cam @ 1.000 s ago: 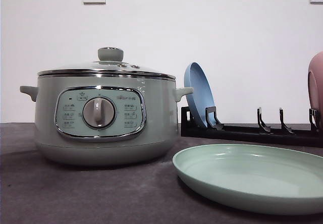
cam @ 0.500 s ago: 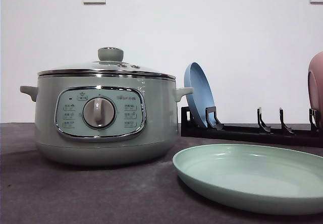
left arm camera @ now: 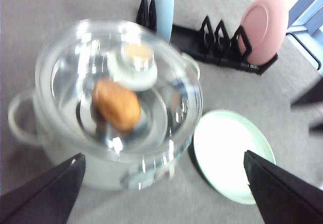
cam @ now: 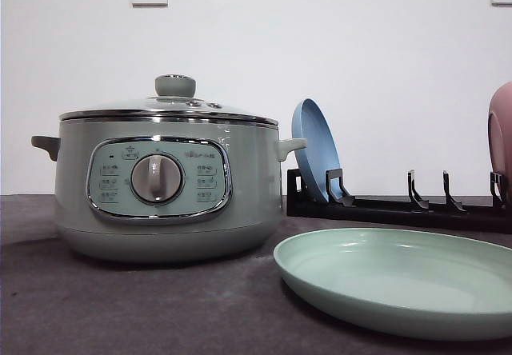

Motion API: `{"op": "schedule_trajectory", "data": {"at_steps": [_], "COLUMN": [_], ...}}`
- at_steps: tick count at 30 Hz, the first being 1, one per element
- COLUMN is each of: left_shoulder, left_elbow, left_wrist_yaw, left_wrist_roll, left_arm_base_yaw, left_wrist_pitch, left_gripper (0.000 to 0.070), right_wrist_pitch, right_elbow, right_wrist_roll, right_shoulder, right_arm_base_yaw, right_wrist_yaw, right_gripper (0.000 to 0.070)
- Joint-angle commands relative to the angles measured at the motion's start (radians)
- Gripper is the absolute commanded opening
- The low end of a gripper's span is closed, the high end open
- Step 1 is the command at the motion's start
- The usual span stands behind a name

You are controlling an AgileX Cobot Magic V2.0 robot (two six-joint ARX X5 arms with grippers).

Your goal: Transfer potato from steamer to green plate

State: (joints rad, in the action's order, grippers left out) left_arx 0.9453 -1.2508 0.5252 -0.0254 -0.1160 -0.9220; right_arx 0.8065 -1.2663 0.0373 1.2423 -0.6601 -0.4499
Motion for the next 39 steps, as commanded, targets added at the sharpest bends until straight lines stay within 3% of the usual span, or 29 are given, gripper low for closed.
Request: {"op": "schedule_trajectory", "data": {"at_steps": [1, 11, 18, 30, 39], "left_shoulder": [0.077, 0.484, 0.698, 0.879, 0.948], "left_elbow": [-0.086, -0.493, -0.679, -0.725, -0.725], "left_wrist_yaw": [-0.014, -0.146, -0.267, -0.389, -0.417], "left_wrist_roll": [-0.002, 0.03, 0.079, 0.104, 0.104], "left_arm_base_yaw": [-0.019, -0.155, -0.24, -0.309, -0.331], "left_wrist_pitch": [-0.013, -0.142, -0.236, -0.238, -0.236], "left_gripper": [0.0644, 0.0643, 0.0643, 0.0641, 0.0641], "right_wrist_pitch": [0.001, 0.01, 0.01, 0.01, 0.01], "right_elbow": [-0.018, -0.018, -0.018, -0.018, -0.018], "right_wrist_roll": [-0.02, -0.027, -0.027, -0.027, -0.027], "right_shoulder": [0.01, 0.01, 0.01, 0.01, 0.01], "right_arm_base_yaw": [-0.007, -0.007, -0.007, -0.007, -0.007], "right_wrist_yaw": [-0.002, -0.002, -0.002, -0.002, 0.005], "right_gripper": [0.0284, 0.0284, 0.0284, 0.0284, 0.0284]}}
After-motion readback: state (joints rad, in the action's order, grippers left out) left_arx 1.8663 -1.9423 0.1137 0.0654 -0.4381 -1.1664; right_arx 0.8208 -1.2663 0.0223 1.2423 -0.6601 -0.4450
